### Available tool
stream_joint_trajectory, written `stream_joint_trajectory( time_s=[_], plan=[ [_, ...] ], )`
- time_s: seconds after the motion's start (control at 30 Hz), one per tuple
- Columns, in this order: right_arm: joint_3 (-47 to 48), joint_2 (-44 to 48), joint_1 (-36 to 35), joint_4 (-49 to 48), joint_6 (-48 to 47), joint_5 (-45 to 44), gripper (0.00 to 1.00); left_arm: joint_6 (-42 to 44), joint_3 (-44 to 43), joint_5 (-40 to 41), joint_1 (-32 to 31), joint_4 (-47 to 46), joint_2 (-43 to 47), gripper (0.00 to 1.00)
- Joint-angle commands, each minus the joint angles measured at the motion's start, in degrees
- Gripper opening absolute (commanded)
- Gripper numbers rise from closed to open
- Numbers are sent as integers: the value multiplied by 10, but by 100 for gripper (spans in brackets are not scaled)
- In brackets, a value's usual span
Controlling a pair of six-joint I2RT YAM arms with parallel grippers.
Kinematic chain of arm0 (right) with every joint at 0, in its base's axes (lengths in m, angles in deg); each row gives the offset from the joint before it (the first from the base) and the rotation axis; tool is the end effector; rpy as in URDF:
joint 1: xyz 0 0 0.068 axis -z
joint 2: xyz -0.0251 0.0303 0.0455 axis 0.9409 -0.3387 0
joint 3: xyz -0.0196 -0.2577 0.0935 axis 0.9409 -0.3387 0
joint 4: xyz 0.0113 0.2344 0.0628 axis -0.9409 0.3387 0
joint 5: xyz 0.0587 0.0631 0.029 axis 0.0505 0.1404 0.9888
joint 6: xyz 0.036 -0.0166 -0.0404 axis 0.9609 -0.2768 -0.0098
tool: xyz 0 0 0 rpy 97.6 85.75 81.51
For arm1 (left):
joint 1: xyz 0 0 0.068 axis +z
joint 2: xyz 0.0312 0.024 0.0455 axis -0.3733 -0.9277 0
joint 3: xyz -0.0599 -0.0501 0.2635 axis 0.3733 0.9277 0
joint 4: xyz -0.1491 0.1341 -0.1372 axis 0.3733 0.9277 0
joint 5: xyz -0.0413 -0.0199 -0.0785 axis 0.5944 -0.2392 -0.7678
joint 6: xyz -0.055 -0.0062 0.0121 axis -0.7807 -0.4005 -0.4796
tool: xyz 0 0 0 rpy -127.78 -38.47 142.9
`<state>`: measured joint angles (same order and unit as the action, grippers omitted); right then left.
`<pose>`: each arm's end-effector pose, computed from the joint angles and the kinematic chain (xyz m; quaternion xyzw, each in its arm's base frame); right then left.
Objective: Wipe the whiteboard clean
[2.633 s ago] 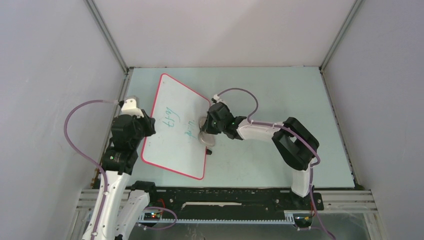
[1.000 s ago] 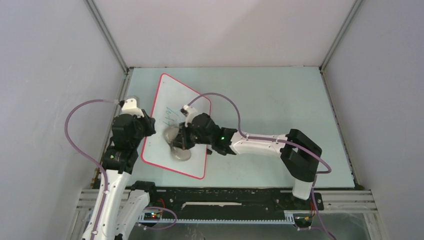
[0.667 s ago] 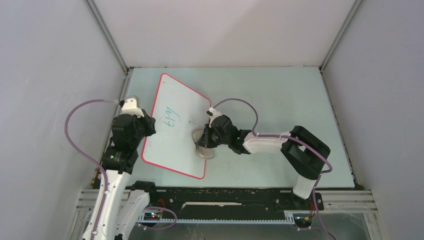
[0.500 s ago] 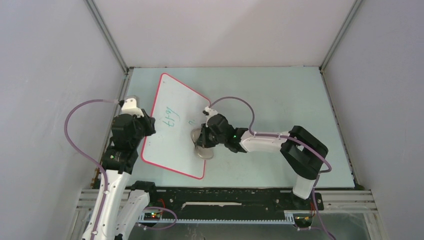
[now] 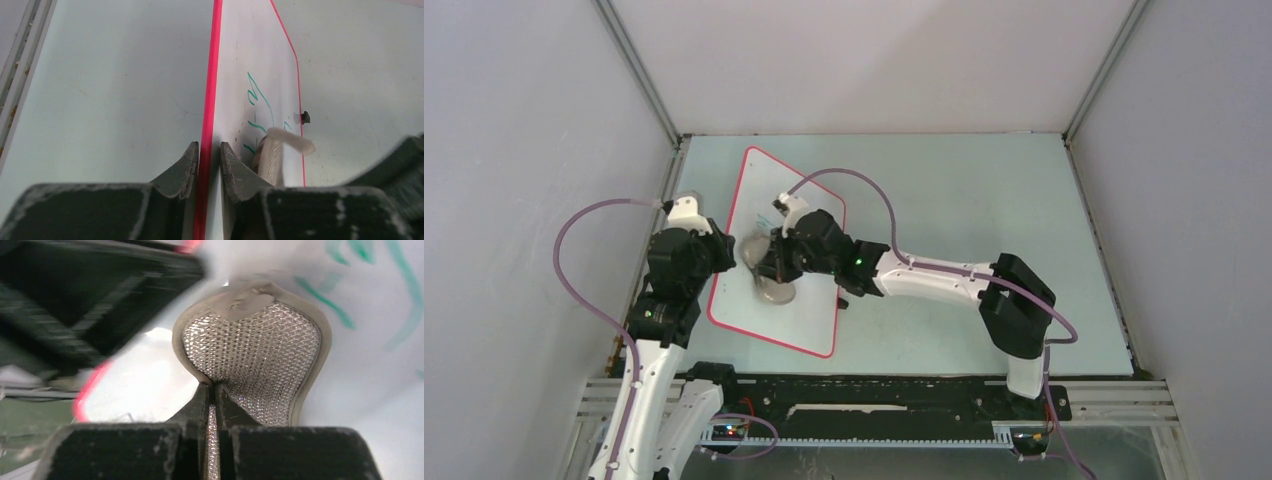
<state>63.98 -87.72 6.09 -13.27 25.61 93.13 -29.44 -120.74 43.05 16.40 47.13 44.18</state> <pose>0.1884 0.3991 0.2963 -0.2150 0.7847 0.4824 0.3244 0.1320 -0.0118 0.3170 -0.0655 0.8282 -0.0813 0.5506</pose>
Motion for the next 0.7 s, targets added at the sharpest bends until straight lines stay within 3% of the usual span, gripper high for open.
stream_joint_trajectory(
  time_s=[0.0, 0.2, 0.37, 0.5, 0.67],
  plan=[
    [-91, -16, 67, -23, 31, 4, 0, -8, 9, -11, -6, 31, -5, 0],
    [-212, -13, 129, -45, 60, 3, 0, -8, 9, -18, -6, 31, -3, 0],
    [-226, -14, 132, -88, 67, 25, 0, -8, 9, -28, -7, 29, -4, 0],
    [-139, -22, 112, -58, 54, 23, 0, -9, 9, -29, -7, 29, -5, 0],
    [39, -59, 64, 16, 16, 16, 0, -8, 10, -30, -6, 29, -7, 0]
  ],
)
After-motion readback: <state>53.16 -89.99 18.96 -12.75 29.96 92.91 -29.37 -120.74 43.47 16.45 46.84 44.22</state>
